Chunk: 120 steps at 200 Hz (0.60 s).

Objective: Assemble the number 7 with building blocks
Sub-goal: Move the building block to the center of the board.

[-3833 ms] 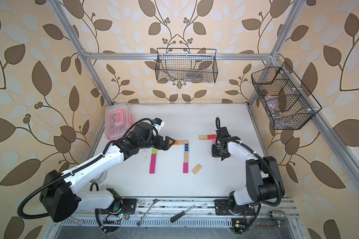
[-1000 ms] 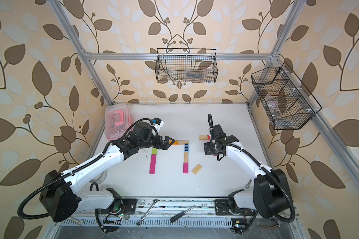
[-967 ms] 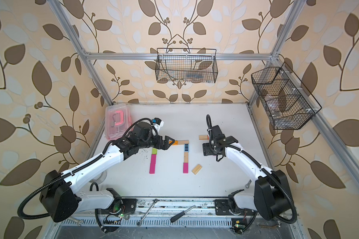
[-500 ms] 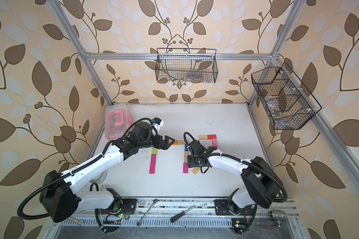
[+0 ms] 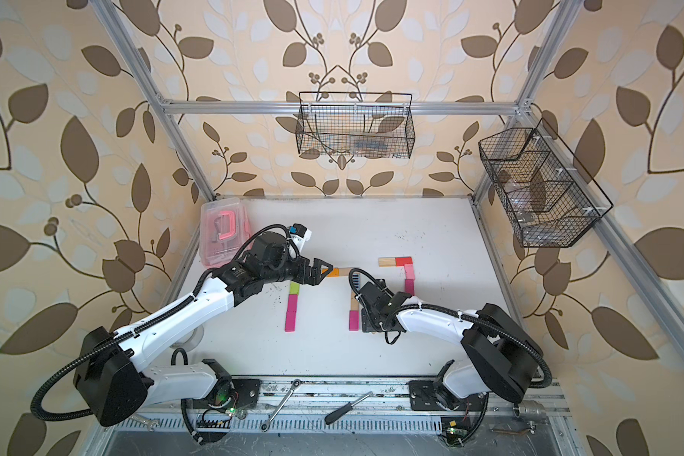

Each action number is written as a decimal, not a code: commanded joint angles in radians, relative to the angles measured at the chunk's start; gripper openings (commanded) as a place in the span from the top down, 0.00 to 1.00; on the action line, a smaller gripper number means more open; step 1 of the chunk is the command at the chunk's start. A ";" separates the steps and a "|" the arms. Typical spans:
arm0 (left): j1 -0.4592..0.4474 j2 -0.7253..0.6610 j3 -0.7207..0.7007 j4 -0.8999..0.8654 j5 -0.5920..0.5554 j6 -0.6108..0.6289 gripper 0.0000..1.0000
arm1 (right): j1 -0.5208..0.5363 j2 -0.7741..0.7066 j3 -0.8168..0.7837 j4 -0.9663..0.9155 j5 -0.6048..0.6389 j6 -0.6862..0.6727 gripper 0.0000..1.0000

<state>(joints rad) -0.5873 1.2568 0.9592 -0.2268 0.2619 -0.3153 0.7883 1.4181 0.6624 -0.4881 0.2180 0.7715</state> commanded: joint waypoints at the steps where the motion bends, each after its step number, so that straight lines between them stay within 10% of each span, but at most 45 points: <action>1: 0.010 -0.014 -0.004 0.041 0.027 0.000 0.01 | 0.005 -0.020 -0.039 -0.046 0.005 0.044 0.25; 120: 0.010 -0.044 -0.021 0.041 0.015 0.007 0.01 | -0.190 -0.014 0.079 -0.056 -0.092 -0.249 0.68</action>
<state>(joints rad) -0.5873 1.2564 0.9592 -0.2131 0.2649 -0.3153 0.6353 1.3987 0.6769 -0.4896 0.1368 0.6403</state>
